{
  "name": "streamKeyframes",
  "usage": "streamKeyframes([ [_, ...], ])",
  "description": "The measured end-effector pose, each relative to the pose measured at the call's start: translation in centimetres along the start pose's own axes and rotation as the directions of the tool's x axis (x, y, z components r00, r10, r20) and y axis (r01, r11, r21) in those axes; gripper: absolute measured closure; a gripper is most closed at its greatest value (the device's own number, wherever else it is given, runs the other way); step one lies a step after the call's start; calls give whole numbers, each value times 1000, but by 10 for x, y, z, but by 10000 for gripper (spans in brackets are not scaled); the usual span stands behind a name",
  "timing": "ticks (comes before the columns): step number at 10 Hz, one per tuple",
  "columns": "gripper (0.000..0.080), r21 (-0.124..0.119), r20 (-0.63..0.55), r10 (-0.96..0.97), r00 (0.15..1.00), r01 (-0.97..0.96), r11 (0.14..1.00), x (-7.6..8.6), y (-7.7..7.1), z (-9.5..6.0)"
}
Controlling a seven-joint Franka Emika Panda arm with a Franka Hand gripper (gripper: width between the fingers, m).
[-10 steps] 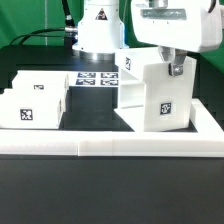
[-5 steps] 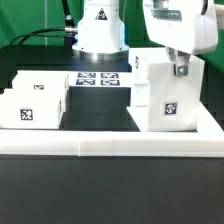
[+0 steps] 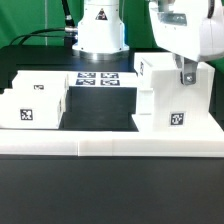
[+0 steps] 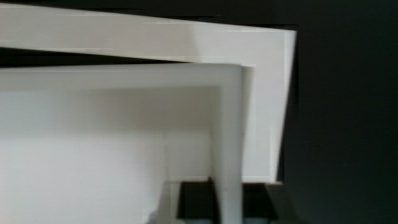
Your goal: Assemble drawer
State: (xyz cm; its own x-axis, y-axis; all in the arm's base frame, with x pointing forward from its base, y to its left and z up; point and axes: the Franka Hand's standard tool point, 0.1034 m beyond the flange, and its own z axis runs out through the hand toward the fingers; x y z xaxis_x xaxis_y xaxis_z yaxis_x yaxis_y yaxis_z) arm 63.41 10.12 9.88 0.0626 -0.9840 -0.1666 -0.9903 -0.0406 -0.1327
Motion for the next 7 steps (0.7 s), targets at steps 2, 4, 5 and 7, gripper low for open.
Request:
streamKeyframes([
  [2, 758, -1, 3, 14, 1000, -14, 1000, 1, -11, 1],
  [4, 758, -32, 10, 14, 1000, -14, 999, 1, -13, 2],
  [5, 758, -33, 11, 10, 1000, -9, 999, 1, -13, 2],
  [7, 693, -34, 11, 2, 1000, -1, 999, 1, -12, 2],
])
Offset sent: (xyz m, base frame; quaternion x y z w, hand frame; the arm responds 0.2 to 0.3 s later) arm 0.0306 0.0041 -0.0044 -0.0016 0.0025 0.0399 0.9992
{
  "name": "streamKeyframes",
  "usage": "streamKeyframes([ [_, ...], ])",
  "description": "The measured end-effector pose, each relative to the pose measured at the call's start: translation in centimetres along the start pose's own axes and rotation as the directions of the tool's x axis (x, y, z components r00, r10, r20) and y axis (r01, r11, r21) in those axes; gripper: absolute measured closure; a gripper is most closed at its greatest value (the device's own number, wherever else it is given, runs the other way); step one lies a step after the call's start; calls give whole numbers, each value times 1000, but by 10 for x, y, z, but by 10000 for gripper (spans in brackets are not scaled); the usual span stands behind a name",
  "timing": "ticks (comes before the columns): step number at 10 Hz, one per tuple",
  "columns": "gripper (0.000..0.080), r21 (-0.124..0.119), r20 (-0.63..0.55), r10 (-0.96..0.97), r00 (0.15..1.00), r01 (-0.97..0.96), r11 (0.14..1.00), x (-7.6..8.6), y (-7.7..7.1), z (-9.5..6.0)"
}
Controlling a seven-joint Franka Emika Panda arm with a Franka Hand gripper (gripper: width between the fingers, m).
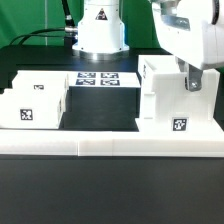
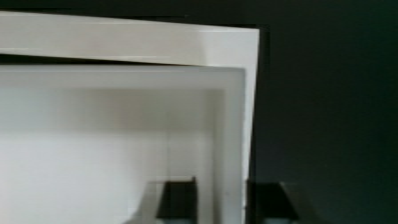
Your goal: Assemble drawer
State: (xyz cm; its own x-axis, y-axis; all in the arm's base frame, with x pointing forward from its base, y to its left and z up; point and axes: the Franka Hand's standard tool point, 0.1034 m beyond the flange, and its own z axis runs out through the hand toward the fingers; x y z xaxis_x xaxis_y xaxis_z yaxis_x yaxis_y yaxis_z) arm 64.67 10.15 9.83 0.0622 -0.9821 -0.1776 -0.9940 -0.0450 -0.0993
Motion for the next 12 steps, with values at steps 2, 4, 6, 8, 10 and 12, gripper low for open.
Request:
streamKeyframes([
  [2, 519, 3, 0, -11, 1000, 11, 1000, -1, -1, -1],
  [4, 202, 4, 0, -21, 1000, 21, 1000, -2, -1, -1],
  [6, 159, 4, 1, -30, 1000, 30, 1000, -3, -1, -1],
  [8, 151, 4, 1, -74, 997, 74, 997, -3, 0, -3],
  [10, 150, -10, 31, -241, 970, 241, 970, 0, 13, -21],
  [12, 150, 8, 39, -337, 941, 337, 942, 5, 21, -39],
])
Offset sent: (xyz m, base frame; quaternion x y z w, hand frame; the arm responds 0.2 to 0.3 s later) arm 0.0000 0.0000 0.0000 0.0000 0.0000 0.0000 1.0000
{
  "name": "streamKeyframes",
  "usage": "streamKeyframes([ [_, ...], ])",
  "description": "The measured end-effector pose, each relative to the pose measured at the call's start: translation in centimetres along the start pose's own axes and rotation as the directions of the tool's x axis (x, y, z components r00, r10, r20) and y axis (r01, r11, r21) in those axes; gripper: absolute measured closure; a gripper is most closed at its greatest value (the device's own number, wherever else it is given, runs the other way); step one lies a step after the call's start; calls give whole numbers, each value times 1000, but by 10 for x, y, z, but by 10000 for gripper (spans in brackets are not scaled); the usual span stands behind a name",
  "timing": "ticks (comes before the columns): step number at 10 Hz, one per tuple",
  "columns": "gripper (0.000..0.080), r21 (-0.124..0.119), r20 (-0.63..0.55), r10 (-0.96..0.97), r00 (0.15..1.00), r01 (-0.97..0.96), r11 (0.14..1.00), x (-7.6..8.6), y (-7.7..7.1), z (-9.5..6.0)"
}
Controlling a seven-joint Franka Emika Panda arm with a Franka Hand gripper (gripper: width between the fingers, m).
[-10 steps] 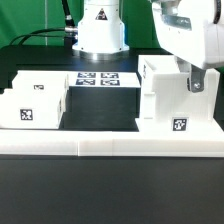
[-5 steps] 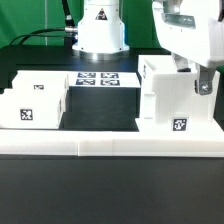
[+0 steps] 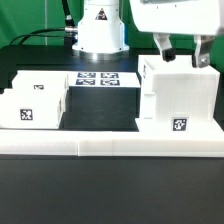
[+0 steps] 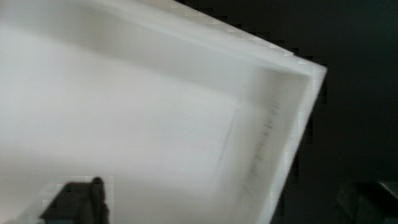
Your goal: Assemble drawer
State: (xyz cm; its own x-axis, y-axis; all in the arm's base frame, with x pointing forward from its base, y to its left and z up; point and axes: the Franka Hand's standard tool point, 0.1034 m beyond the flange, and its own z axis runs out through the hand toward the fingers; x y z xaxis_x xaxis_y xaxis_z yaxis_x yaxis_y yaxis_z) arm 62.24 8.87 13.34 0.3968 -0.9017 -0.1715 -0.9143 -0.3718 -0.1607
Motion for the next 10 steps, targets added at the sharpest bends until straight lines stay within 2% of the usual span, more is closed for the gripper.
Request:
streamKeyframes([
  [2, 150, 1, -2, -10, 1000, 10, 1000, -2, 3, -1],
  [4, 150, 0, -1, -151, 988, 151, 988, -2, 3, 0],
  [6, 150, -67, 57, -477, 877, 480, 875, 4, 22, -3],
  [7, 150, -84, 77, -576, 814, 581, 810, 5, 24, -5],
  [10, 150, -64, 90, -739, 668, 744, 665, 6, 23, -5],
])
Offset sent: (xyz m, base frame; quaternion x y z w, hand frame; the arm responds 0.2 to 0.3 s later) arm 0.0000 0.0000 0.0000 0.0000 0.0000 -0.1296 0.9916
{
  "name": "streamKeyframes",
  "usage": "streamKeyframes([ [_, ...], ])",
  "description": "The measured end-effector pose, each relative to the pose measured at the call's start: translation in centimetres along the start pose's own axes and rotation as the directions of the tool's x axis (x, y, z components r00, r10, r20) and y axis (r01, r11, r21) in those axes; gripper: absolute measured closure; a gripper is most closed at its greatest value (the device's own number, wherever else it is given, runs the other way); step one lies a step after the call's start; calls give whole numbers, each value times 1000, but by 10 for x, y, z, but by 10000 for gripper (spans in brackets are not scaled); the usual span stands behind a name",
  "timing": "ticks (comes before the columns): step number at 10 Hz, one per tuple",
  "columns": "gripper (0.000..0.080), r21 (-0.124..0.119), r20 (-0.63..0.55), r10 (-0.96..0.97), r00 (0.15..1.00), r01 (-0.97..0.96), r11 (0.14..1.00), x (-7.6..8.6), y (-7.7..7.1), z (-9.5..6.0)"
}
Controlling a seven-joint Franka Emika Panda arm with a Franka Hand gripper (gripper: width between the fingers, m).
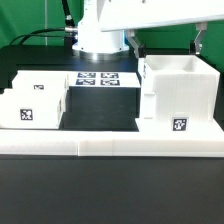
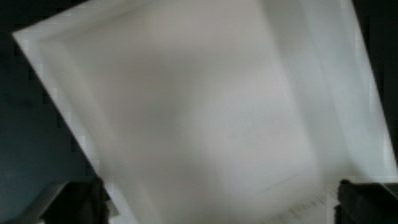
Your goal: Assemble drawer
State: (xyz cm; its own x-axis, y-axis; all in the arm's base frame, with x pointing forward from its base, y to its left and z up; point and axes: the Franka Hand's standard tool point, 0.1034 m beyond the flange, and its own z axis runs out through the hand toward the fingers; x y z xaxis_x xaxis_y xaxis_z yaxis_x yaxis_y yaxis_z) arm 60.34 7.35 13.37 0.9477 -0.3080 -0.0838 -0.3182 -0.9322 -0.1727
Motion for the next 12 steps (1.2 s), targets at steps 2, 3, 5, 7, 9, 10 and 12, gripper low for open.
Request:
streamKeyframes([
  [2, 150, -10, 4, -192, 981, 192, 981, -1, 15, -2],
  [3, 150, -24, 3, -217, 976, 217, 976, -1, 36, -8],
  [5, 150, -37, -2, -243, 970, 243, 969, 4, 81, -18],
  [7, 150, -34, 5, -272, 962, 272, 962, 9, 106, -11],
  [9, 150, -34, 6, -269, 963, 270, 962, 9, 104, -10],
  [10, 150, -34, 8, -270, 963, 270, 962, 8, 106, -9],
  [12, 150, -50, 6, -314, 949, 314, 948, 2, 133, 4],
])
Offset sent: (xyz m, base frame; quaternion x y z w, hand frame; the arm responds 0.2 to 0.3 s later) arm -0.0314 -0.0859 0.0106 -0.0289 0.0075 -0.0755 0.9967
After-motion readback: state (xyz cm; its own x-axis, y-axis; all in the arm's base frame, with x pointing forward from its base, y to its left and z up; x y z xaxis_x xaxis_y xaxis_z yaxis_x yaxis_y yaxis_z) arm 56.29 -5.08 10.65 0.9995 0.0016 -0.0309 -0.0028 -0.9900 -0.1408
